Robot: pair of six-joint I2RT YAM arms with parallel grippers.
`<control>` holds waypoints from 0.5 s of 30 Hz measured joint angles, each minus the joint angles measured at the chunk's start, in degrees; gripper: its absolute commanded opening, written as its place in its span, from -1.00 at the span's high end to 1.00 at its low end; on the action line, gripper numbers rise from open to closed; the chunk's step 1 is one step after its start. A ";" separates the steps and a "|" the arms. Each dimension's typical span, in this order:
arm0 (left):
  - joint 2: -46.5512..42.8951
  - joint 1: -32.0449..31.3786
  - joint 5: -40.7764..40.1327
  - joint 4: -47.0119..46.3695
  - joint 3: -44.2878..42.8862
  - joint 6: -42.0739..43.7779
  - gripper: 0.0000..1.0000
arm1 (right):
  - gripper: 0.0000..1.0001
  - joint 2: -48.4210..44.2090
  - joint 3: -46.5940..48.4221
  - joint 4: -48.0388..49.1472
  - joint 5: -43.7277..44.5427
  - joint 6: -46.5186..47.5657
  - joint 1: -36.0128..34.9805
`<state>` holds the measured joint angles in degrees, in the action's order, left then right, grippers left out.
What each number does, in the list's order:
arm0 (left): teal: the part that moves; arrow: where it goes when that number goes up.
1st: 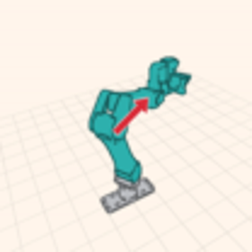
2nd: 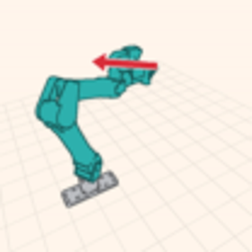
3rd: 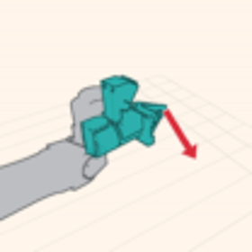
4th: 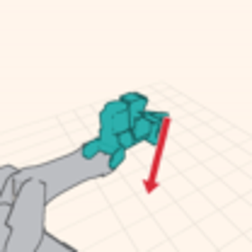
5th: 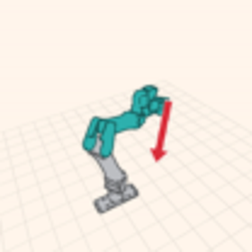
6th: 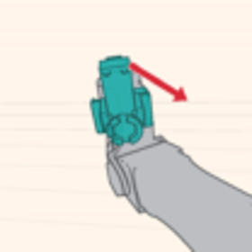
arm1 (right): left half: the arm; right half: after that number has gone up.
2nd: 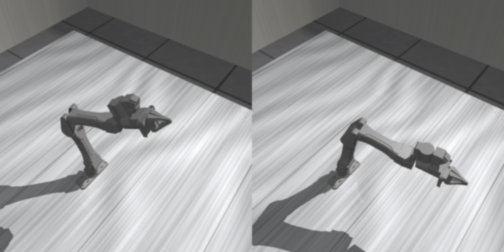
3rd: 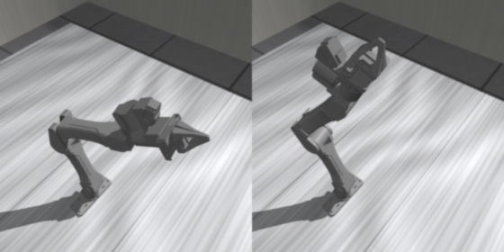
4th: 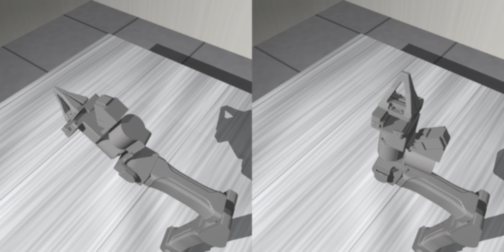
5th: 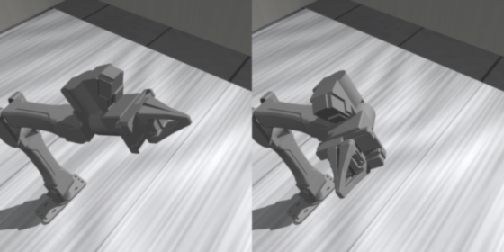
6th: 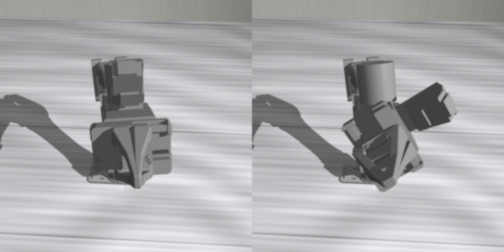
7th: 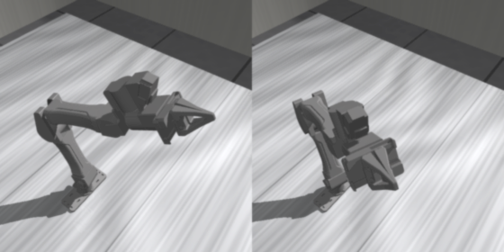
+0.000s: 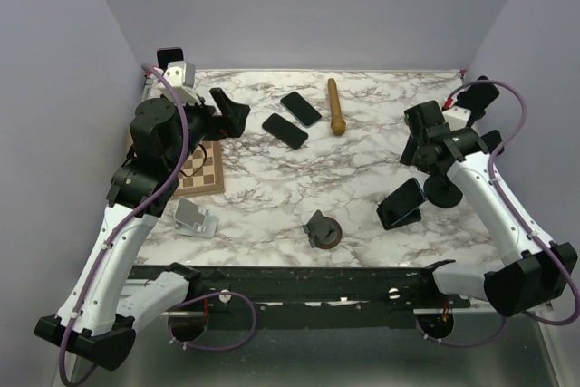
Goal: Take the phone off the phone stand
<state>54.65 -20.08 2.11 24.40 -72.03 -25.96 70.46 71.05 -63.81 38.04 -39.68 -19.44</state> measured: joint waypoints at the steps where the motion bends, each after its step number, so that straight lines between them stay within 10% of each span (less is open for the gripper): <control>1: -0.20 -0.57 -0.09 -0.13 0.26 0.28 -0.98 | -1.00 1.09 0.17 0.02 -1.92 1.88 0.98; 15: -0.07 -1.77 0.39 -1.18 0.55 1.07 -0.97 | -0.81 3.34 -0.63 -0.55 -19.54 7.85 2.69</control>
<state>54.59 -21.85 2.50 23.22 -71.48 -24.88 73.80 70.41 -64.36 18.50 -31.83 -16.75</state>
